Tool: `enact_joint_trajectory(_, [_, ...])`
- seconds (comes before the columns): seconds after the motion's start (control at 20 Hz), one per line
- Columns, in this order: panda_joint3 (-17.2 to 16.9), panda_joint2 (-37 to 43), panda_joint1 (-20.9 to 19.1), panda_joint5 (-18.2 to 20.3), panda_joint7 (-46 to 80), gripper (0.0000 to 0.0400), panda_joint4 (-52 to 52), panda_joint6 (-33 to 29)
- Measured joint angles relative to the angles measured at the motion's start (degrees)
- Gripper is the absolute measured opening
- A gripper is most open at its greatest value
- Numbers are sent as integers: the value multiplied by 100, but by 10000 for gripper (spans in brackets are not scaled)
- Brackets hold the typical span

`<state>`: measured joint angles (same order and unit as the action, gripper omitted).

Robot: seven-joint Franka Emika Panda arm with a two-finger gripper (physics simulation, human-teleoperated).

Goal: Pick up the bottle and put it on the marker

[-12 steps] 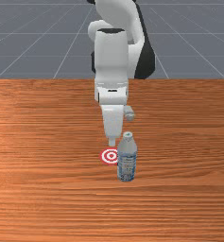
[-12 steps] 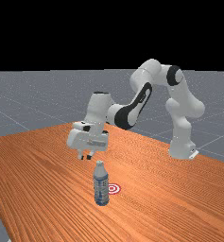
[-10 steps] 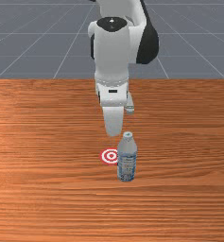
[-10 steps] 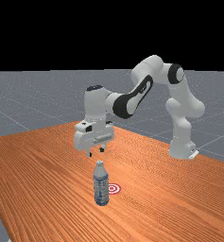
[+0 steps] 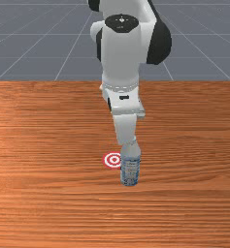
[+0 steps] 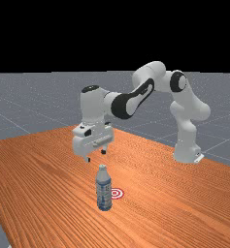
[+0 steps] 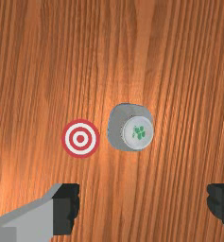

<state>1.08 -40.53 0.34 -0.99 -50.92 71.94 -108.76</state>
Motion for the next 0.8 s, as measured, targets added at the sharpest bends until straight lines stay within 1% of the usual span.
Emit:
enact_joint_trajectory(0.15, [37,-16,119,-17,97,400,-28,12])
enact_joint_trajectory(0.2, [-97,-30,255,-119,580,400,-38,12])
enact_joint_trajectory(0.35, [-74,-65,248,-81,558,400,27,-104])
enact_joint_trajectory(0.4, [-20,-237,201,19,488,400,-246,154])
enact_joint_trajectory(0.5, [-19,-355,201,21,486,400,-340,208])
enact_joint_trajectory(0.55, [-21,-286,201,17,489,400,-142,3])
enact_joint_trajectory(0.6, [-76,-213,251,-81,561,400,55,-221])
enact_joint_trajectory(0.8, [-73,-249,250,-75,557,400,86,-275])
